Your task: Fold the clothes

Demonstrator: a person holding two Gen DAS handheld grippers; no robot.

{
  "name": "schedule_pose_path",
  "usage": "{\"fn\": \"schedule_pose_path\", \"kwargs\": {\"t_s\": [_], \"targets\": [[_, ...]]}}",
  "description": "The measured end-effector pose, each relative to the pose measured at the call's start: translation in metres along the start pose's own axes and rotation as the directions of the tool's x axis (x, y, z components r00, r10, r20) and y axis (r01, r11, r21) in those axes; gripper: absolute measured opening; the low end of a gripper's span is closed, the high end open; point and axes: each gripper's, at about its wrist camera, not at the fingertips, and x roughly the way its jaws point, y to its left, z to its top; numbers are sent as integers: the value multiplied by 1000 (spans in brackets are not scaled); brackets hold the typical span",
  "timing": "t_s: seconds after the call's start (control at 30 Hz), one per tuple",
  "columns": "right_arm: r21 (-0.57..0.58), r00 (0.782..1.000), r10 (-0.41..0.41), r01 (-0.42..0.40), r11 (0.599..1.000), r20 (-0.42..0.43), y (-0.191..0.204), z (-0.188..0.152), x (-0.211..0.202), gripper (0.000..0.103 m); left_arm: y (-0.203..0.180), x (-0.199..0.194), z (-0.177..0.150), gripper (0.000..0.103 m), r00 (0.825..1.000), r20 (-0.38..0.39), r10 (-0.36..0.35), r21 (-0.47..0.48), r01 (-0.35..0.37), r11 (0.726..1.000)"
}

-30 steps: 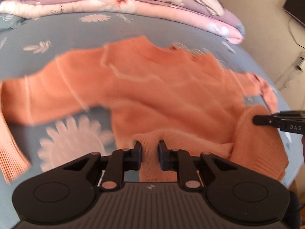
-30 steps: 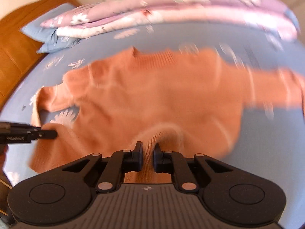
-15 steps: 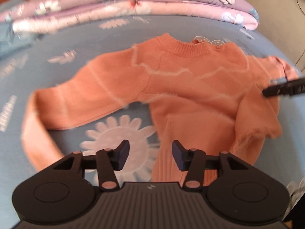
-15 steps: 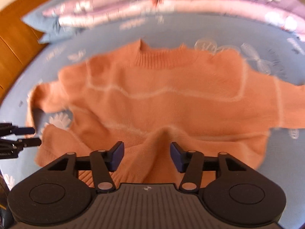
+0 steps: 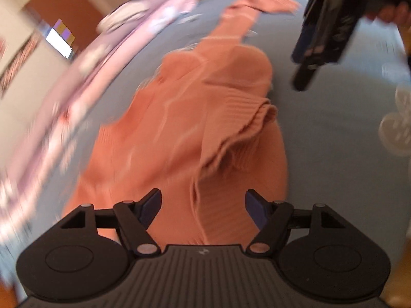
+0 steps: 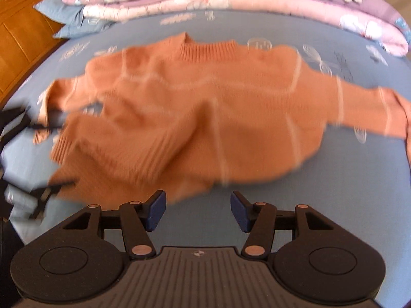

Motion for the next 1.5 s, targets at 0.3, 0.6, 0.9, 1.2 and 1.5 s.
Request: {"fn": "schedule_pose_path", "kwargs": {"t_s": [0.3, 0.6, 0.9, 1.2, 1.5], "targets": [[-1, 999, 6, -6, 1000, -39, 1, -37, -6, 61, 82, 55, 20, 7, 964, -54, -259, -308, 231, 923], [-274, 993, -68, 93, 957, 98, 36, -12, 12, 60, 138, 109, -29, 16, 930, -30, -367, -731, 230, 642], [-822, 980, -134, 199, 533, 150, 83, 18, 73, 43, 138, 78, -38, 24, 935, -22, -353, -669, 249, 700], [-703, 993, -59, 117, 702, 105, 51, 57, 15, 9, 129, 61, -46, 38, 930, 10, -368, -651, 286, 703], [-468, 988, -48, 112, 876, 147, -25, 105, -82, 9, 103, 41, -25, 55, 908, 38, -418, -550, 368, 749]]}}
